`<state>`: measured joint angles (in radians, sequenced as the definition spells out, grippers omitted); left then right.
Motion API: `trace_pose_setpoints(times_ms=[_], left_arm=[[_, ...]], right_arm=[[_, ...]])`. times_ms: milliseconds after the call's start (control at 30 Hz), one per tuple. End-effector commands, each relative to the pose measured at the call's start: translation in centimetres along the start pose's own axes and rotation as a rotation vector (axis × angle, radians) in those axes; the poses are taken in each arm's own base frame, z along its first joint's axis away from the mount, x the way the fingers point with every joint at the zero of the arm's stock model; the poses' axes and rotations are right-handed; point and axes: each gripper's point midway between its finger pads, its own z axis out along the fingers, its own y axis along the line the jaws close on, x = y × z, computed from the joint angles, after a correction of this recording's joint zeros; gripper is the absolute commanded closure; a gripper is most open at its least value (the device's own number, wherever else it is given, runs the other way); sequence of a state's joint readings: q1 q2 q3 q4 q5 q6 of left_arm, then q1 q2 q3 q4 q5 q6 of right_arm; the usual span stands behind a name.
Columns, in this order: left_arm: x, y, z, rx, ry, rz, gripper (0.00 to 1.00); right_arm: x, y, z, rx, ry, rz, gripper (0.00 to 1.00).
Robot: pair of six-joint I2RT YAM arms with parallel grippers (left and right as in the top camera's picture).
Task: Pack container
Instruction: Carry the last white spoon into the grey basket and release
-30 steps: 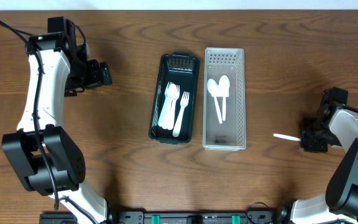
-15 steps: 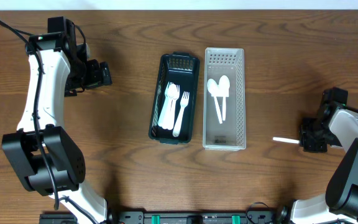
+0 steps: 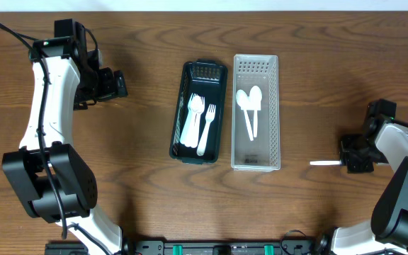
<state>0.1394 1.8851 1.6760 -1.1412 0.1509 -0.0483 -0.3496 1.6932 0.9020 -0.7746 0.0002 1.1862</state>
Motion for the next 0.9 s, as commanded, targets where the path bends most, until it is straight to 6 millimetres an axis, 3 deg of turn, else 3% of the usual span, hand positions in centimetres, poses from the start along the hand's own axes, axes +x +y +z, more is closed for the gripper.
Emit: trace_pose_setpoints(times_ms=[0, 133, 267, 367, 533, 667, 867], left_arm=[[0.2, 0.1, 0.3, -0.006, 0.013, 0.01, 0.02], [0.2, 0.1, 0.3, -0.006, 0.013, 0.01, 0.02], [0.2, 0.1, 0.3, -0.006, 0.013, 0.009, 0.02], [0.2, 0.1, 0.3, -0.006, 0.012, 0.009, 0.02], [0.2, 0.1, 0.3, -0.006, 0.013, 0.009, 0.02], [0.2, 0.1, 0.3, -0.006, 0.013, 0.01, 0.02], [0.2, 0.1, 0.3, -0.006, 0.013, 0.01, 0.02]], right_arm=[[0.1, 3.2, -2.2, -0.077, -0.027, -0.169, 0.99], [1.1, 7.6, -6.2, -0.167, -0.104, -0.422, 0.99], [4.3, 12.0, -10.8, -0.274, -0.165, -0.739, 0.99], [9.0, 15.2, -14.6, -0.404, -0.192, -1.049, 0.99], [15.9, 17.2, -19.8, -0.535, -0.258, -1.414, 0.99], [19.7, 16.9, -20.9, -0.568, -0.288, -1.609, 0.99], [22.8, 16.2, -18.3, -0.513, -0.244, -1.719, 0.99]])
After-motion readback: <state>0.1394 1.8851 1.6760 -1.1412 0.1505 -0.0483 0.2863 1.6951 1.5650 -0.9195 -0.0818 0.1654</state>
